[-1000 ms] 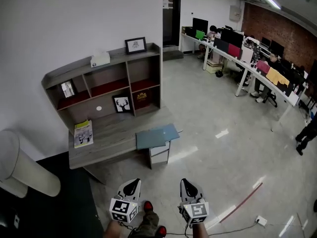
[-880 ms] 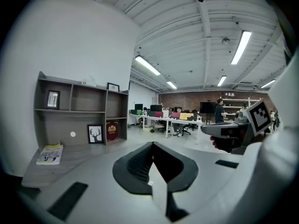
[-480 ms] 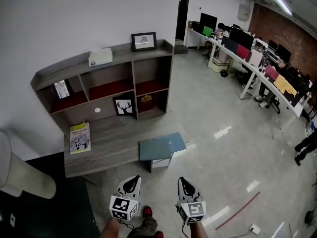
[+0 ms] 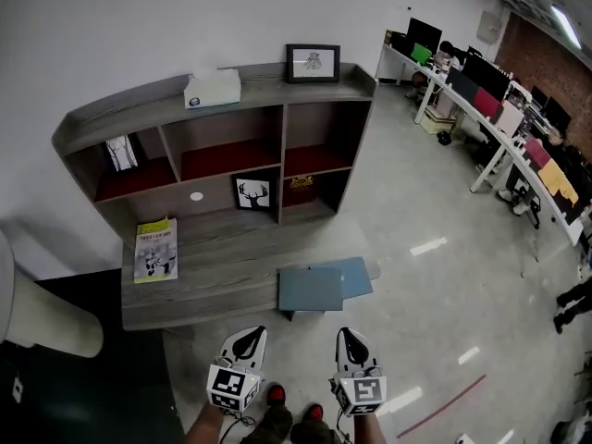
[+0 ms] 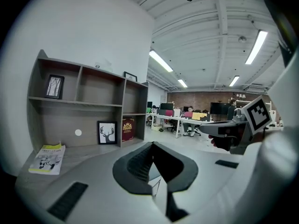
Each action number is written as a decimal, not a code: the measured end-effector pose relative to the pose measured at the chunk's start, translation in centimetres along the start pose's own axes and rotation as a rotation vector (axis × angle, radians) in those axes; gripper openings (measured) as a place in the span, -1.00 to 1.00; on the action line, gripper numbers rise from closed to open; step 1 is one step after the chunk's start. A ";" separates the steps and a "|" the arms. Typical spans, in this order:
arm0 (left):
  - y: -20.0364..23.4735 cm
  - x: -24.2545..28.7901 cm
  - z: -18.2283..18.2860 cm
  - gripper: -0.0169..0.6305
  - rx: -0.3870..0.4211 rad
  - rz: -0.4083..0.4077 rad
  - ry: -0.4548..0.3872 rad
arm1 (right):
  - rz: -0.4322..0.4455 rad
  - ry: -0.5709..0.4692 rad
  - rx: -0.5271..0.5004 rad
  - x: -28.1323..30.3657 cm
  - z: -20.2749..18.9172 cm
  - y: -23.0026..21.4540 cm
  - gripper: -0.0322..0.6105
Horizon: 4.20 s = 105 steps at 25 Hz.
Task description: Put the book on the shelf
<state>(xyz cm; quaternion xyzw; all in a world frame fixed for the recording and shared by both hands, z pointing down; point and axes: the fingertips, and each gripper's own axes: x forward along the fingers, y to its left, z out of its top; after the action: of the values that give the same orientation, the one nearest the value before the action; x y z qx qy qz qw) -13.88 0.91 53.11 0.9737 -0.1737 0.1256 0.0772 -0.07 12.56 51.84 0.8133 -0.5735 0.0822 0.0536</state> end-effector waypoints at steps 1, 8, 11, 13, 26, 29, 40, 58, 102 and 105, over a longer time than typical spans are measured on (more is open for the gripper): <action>0.5 0.4 -0.5 -0.93 -0.005 0.008 0.008 | 0.007 0.009 -0.002 0.8 -0.7 0.0 -0.81; 2.5 3.2 -5.5 -0.93 -0.078 0.066 0.071 | 0.061 0.080 -0.005 4.9 -6.0 -0.8 -0.81; 2.8 4.4 -7.6 -0.93 -0.100 0.093 0.097 | 0.088 0.113 -0.002 6.2 -8.7 -1.4 -0.81; 2.9 5.1 -9.2 -0.93 -0.107 0.111 0.115 | 0.108 0.135 0.004 6.9 -10.5 -1.6 -0.81; 3.2 8.1 -17.4 -0.93 -0.141 0.185 0.169 | 0.208 0.223 -0.063 10.7 -18.8 -1.8 -0.81; 3.6 8.6 -17.3 -0.93 -0.145 0.199 0.162 | 0.231 0.221 -0.141 11.7 -20.0 -1.8 -0.80; 4.3 8.5 -17.8 -0.93 -0.169 0.240 0.170 | 0.222 0.289 -0.583 14.5 -21.1 -2.6 -0.31; 4.9 8.3 -19.6 -0.93 -0.191 0.247 0.202 | 0.250 0.354 -1.044 18.3 -26.1 -1.5 -0.05; 5.1 6.3 -16.4 -0.93 -0.190 0.266 0.191 | 0.175 0.322 -1.035 18.6 -20.7 -1.5 -0.61; 5.3 6.3 -15.4 -0.93 -0.187 0.268 0.182 | 0.173 0.313 -0.919 19.0 -19.5 -2.1 -0.63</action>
<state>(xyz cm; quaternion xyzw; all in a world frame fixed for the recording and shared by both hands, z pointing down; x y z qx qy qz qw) -13.39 -2.98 70.10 0.9150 -0.3051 0.2056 0.1654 6.77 -0.73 74.70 0.6328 -0.6008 -0.0538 0.4854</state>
